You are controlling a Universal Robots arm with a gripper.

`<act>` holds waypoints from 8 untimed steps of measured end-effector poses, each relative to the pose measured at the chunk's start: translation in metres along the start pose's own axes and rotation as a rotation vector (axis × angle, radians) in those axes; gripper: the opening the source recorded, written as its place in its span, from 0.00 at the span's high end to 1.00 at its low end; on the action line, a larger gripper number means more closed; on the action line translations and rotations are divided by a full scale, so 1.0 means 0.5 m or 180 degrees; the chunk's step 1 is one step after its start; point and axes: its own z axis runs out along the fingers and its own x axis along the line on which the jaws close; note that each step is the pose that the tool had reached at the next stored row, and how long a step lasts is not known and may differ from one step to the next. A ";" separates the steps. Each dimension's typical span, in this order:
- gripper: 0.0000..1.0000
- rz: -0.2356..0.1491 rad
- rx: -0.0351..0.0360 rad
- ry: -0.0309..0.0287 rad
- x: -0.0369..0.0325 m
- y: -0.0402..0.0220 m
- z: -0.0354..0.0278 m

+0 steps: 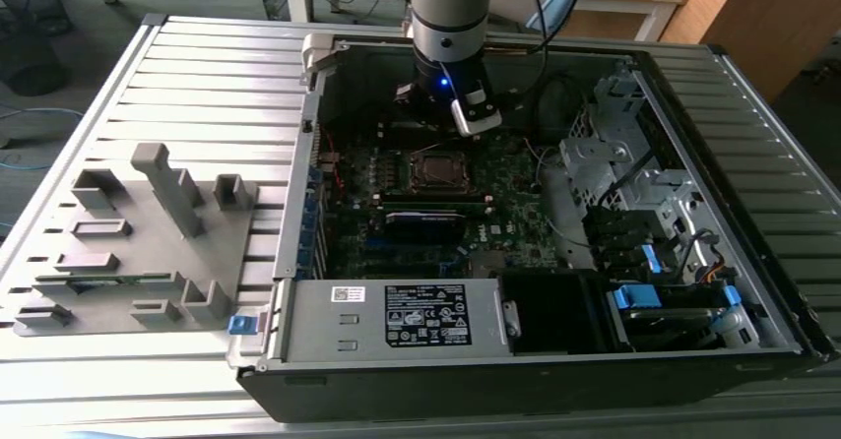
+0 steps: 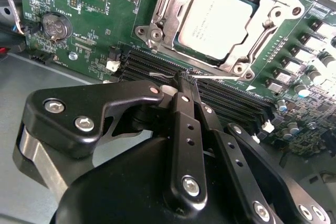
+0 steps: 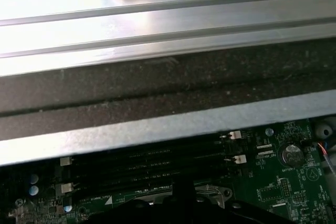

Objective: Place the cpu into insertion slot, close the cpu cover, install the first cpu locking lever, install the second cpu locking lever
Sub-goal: 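Install the first cpu locking lever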

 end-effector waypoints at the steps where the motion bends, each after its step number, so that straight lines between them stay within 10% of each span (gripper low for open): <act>1: 0.90 0.0001 0.0000 0.0000 0.000 0.000 0.000; 8: 0.90 0.0000 0.0000 0.0000 -0.001 0.002 0.001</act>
